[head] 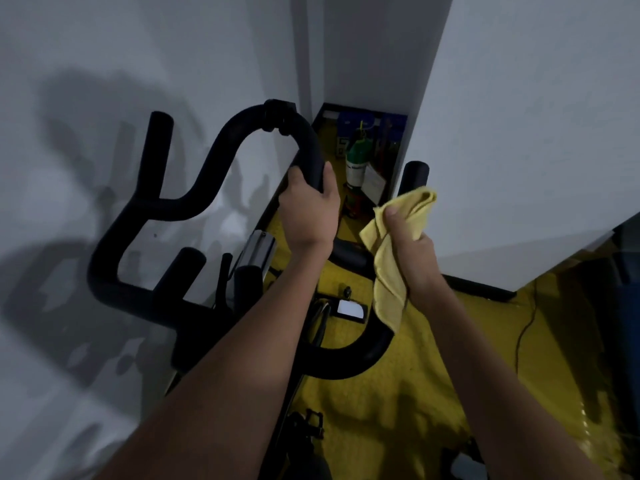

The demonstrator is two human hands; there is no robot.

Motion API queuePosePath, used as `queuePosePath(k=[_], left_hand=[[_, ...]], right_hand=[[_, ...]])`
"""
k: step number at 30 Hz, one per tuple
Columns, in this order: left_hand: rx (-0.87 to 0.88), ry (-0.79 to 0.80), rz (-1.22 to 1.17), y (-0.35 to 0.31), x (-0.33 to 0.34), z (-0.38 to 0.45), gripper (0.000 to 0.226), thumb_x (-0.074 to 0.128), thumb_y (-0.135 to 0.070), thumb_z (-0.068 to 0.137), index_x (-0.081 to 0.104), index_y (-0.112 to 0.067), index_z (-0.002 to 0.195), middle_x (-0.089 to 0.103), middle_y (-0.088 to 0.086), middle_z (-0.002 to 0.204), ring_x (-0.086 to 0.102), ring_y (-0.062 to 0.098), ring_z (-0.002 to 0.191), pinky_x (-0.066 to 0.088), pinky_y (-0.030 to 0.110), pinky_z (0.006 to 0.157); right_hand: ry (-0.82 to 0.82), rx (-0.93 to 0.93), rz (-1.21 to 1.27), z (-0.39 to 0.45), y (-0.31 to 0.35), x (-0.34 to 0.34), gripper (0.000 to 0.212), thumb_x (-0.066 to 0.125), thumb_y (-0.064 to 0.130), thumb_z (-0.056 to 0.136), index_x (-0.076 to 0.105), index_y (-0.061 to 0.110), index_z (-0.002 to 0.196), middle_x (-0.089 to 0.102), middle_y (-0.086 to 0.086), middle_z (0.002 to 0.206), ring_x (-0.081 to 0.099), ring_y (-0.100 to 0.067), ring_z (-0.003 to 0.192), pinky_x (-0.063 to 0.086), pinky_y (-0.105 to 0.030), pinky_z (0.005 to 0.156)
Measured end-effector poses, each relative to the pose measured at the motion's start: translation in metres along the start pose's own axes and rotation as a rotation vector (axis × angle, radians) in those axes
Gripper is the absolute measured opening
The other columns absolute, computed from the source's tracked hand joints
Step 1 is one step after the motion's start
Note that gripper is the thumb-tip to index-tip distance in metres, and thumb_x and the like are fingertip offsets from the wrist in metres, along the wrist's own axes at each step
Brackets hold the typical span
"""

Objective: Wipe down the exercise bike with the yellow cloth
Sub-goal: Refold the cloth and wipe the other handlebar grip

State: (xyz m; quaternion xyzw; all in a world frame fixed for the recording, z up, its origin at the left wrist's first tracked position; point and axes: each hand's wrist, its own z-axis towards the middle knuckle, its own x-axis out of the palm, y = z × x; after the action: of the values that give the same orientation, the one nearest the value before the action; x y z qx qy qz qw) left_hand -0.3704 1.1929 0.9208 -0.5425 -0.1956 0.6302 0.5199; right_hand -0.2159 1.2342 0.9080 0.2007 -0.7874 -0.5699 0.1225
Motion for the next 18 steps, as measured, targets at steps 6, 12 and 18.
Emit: queuePosePath(k=[6, 12, 18], left_hand=[[0.002, 0.011, -0.005, -0.004, -0.005, -0.003, 0.043, 0.05, -0.051, 0.097, 0.051, -0.01, 0.087, 0.057, 0.002, 0.065, 0.056, 0.012, 0.049, 0.038, 0.022, 0.038], [-0.007, 0.011, -0.004, -0.001, -0.006, -0.002, 0.041, 0.05, -0.05, 0.098, 0.052, -0.01, 0.088, 0.058, 0.002, 0.066, 0.055, 0.009, 0.05, 0.032, 0.018, 0.039], [-0.027, 0.008, 0.002, -0.001, -0.004, 0.005, 0.041, 0.049, -0.051, 0.098, 0.052, -0.011, 0.091, 0.058, 0.0, 0.065, 0.055, 0.011, 0.049, 0.034, 0.02, 0.038]], right_hand=[[0.011, 0.106, 0.067, -0.059, -0.048, 0.001, 0.051, 0.051, 0.068, 0.091, 0.069, 0.022, 0.103, 0.077, -0.003, 0.088, 0.074, -0.019, 0.081, 0.061, -0.035, 0.073], [-0.115, -0.049, -0.057, -0.061, -0.06, 0.01, 0.048, 0.049, 0.063, 0.095, 0.065, 0.018, 0.103, 0.074, -0.001, 0.086, 0.073, -0.021, 0.084, 0.06, -0.038, 0.075], [-0.277, -0.28, -0.338, 0.012, -0.009, 0.02, 0.043, 0.05, 0.06, 0.097, 0.053, 0.019, 0.11, 0.064, 0.005, 0.089, 0.064, -0.015, 0.079, 0.046, -0.028, 0.062]])
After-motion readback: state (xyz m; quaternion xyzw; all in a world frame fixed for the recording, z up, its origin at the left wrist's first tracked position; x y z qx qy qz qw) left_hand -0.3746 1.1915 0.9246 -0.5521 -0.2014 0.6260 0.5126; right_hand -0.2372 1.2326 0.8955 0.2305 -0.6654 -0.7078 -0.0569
